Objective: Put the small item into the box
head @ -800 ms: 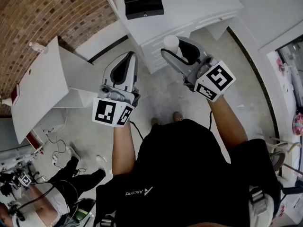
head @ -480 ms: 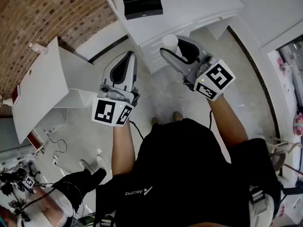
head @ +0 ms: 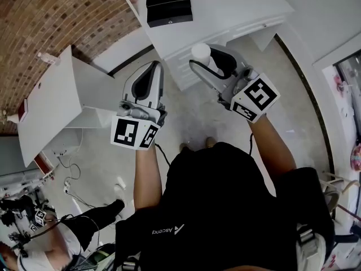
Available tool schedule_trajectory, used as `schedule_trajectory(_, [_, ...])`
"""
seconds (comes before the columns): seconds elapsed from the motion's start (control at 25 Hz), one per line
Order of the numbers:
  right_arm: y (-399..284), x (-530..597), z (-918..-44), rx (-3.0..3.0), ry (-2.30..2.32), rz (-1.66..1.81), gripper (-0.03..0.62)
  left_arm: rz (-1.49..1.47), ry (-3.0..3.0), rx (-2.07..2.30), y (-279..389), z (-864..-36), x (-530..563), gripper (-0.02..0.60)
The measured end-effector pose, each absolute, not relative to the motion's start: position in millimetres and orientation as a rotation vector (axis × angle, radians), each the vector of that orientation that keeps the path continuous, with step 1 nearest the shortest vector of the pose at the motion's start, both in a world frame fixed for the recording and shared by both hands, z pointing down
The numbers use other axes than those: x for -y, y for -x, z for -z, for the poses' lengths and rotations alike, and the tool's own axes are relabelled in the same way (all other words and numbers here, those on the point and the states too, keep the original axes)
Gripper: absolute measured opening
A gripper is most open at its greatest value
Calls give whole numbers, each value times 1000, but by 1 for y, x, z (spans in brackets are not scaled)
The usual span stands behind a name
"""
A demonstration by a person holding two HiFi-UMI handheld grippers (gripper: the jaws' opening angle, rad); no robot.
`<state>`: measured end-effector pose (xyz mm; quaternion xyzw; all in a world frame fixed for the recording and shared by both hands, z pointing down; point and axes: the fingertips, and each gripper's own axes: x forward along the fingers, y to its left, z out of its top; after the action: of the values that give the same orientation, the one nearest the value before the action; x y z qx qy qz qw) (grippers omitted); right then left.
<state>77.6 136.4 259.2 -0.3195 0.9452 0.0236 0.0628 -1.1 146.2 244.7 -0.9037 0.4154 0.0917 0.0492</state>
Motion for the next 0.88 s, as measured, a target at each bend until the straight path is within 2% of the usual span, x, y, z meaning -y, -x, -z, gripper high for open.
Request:
schedule_trajectory(0.48, [-100,-88,-263,-2877,899,-82,178,-263,2687,-1371,-11,-250,-103,-2])
schedule_trajectory(0.88, [-68,24,-284,-2945,917,-89,179,-254,2698,-1375,16,-266,17,-2])
